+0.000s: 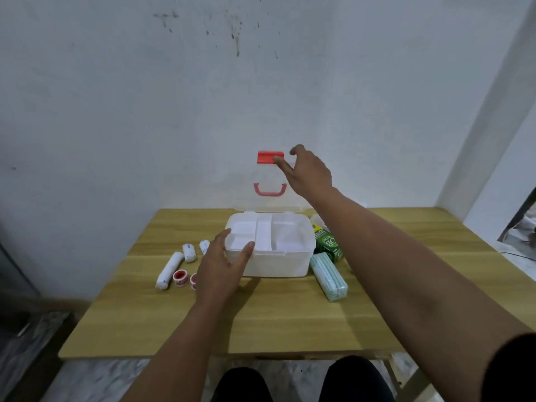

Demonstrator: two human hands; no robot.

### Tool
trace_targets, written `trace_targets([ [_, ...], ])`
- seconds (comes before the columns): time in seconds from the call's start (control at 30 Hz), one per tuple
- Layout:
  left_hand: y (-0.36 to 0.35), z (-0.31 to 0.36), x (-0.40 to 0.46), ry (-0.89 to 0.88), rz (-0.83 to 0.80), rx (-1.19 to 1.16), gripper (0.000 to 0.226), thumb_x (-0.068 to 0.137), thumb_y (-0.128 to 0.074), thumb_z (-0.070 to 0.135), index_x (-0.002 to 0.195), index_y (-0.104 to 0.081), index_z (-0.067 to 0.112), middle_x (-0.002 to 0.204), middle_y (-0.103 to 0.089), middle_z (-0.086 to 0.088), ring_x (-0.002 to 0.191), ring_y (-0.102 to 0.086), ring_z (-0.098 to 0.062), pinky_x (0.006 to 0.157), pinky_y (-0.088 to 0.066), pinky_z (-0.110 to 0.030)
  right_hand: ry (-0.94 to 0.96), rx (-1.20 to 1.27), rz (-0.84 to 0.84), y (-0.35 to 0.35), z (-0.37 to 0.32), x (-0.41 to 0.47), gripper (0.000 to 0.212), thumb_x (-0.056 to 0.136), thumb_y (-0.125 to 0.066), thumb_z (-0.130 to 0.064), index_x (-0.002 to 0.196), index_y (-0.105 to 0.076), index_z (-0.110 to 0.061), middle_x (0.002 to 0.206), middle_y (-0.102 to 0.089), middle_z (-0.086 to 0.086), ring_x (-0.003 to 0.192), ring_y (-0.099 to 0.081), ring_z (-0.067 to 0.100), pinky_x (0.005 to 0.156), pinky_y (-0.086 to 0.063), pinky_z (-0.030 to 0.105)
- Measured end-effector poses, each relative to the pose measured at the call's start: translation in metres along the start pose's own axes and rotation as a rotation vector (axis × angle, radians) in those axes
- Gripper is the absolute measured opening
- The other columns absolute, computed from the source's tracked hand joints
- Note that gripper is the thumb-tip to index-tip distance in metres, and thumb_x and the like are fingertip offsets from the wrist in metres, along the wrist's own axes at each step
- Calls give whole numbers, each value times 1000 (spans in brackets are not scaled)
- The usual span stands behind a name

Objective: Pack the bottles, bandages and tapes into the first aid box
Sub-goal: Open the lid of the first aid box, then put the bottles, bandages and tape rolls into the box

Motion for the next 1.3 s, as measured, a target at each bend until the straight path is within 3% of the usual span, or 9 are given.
trace_targets([
  [0.13, -1, -1, 1, -6, 9, 23, 79, 84, -57, 76, 151, -42, 36, 151, -51, 8, 134, -50, -18, 100, -53, -45, -212, 59, -82, -22, 27, 7, 106, 67, -37, -100, 136, -46, -19, 125, -57, 8, 110, -61, 31, 91, -53, 48],
  [0.3, 2, 0, 0, -12, 33, 32, 77, 88, -59, 68, 155, -38, 36, 152, -51, 8, 136, -50, -18, 102, -52, -42, -279, 221, -225, -55, 56, 4, 86, 91, -66, -53, 155, -24, -15, 142, -51, 18, 125, -55, 36, 97, -48, 41],
  [0.4, 4, -1, -1, -8, 34, 40, 80, 84, -55, 74, 155, -36, 42, 148, -53, 11, 131, -53, -15, 99, -55, -45, -364, 314, -322, -68, 67, -6, 83, 96, -64, -31, 159, -14, -11, 132, -49, 6, 114, -53, 30, 85, -54, 42],
  [0.6, 3, 1, -6, 5, 60, 87, 83, 81, -52, 78, 155, -33, 44, 146, -55, 10, 129, -55, -17, 94, -57, -48, -374, 330, -376, -77, 67, -20, 62, 99, -62, -20, 147, -36, 8, 149, -46, 25, 133, -50, 37, 106, -44, 43],
  [0.7, 3, 3, -8, 0, 61, 98, 87, 81, -51, 79, 156, -33, 40, 148, -54, 8, 131, -54, -18, 97, -55, -48, -389, 377, -429, -81, 70, -30, 68, 98, -65, -25, 149, -36, 7, 151, -45, 21, 132, -50, 36, 97, -44, 37],
  [0.93, 3, 4, -3, 36, 44, 140, 90, 80, -48, 84, 156, -34, 38, 151, -52, 5, 133, -53, -23, 100, -52, -51, -347, 337, -461, -62, 86, -44, 40, 94, -66, -16, 123, -63, 11, 101, -59, 15, 88, -62, 30, 71, -51, 37],
  [1.07, 0, 5, 3, 38, 1, 154, 86, 87, -55, 73, 159, -30, 34, 155, -47, 1, 137, -49, -26, 102, -50, -52, -202, -49, -484, -49, 92, -52, 30, 88, -66, -11, 115, -73, -1, 116, -73, 13, 104, -67, 30, 89, -58, 39],
  [1.17, 0, 7, 4, 40, -12, 160, 84, 89, -56, 69, 160, -30, 32, 156, -47, -1, 137, -49, -28, 102, -50, -52, -189, -275, -582, -54, 107, -67, 21, 82, -73, -16, 100, -70, -4, 98, -73, 10, 91, -69, 28, 79, -60, 38],
  [1.3, -1, 9, 4, 34, -8, 152, 83, 90, -56, 69, 159, -29, 33, 156, -46, 0, 137, -49, -27, 100, -50, -48, -201, -307, -614, -56, 114, -78, 28, 78, -70, -21, 65, -46, -15, 64, -51, 3, 61, -52, 22, 51, -39, 30],
])
Point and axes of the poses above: each hand's wrist, its own x-axis towards the middle knuckle, its own y-axis out of the back of the hand, z = x × y, the point moved 9 cm from there along x, towards the middle knuckle
